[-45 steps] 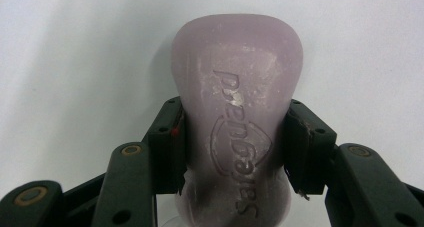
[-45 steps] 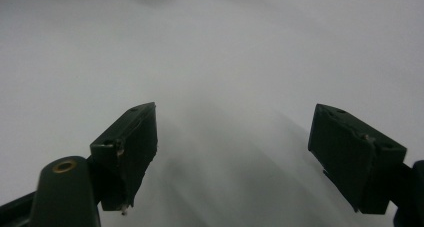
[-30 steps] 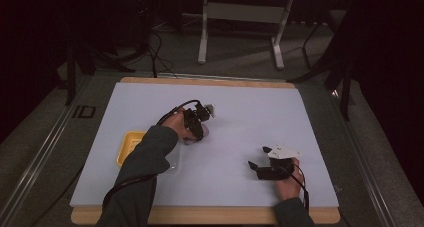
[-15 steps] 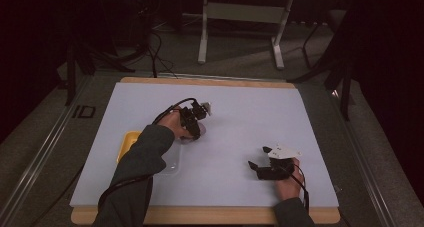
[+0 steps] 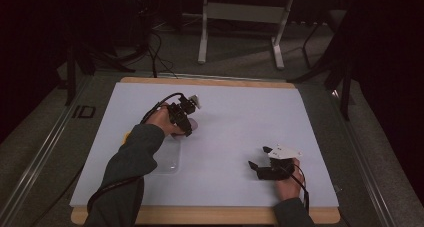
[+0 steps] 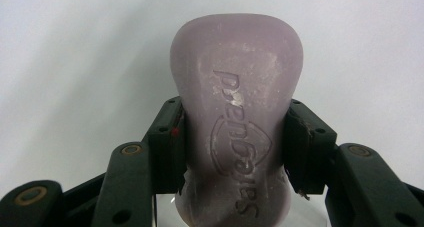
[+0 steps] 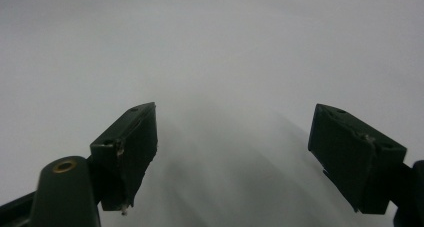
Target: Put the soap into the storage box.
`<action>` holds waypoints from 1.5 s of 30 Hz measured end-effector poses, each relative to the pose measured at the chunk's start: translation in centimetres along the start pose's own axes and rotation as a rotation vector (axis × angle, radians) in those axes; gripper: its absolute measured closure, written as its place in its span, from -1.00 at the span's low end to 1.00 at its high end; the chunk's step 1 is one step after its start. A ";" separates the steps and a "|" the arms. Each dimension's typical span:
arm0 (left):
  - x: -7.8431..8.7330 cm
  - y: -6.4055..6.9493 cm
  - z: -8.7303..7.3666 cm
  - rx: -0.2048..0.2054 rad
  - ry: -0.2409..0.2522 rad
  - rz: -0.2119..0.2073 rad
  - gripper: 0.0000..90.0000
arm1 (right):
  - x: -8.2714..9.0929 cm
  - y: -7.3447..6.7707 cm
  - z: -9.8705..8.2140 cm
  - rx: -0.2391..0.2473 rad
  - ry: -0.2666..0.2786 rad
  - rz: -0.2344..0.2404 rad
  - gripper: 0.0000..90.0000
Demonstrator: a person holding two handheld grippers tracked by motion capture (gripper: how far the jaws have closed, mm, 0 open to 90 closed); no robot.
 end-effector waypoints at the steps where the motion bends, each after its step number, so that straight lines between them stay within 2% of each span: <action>1: 0.0 0.0 0.0 0.000 0.000 0.000 0.11 | 0.0 0.0 0.0 0.000 0.000 0.000 -0.57; 16: 2.4 -1.5 -1.6 0.088 0.024 0.062 0.11 | 0.0 0.0 0.0 0.000 0.001 -0.001 -0.57; 19: 2.6 -1.7 -1.9 0.092 0.022 0.069 0.11 | 0.0 0.0 0.0 0.000 0.001 -0.002 -0.57; 27: 2.9 -2.3 -3.0 0.159 0.034 0.075 0.11 | 0.0 0.0 0.0 0.001 0.001 -0.002 -0.57; 31: 3.0 -2.5 -3.5 0.177 0.034 0.091 0.11 | 0.0 0.0 0.0 0.001 0.001 -0.002 -0.57; 36: 3.2 -2.7 -3.9 0.187 0.046 0.097 0.11 | 0.0 0.0 0.0 0.003 0.002 -0.003 -0.57; 45: 3.7 -2.9 -4.4 0.227 0.060 0.110 0.11 | 0.0 0.0 0.0 0.003 0.001 -0.002 -0.57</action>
Point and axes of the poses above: each handheld gripper's, and its own axes: x roughly backward along the jaws, z roughly out of its top, y roughly to its right, the point moved 8 cm from there along -x, roughly forward along the jaws, and after that the axes turned 10 degrees about y, right-handed, at the moved point
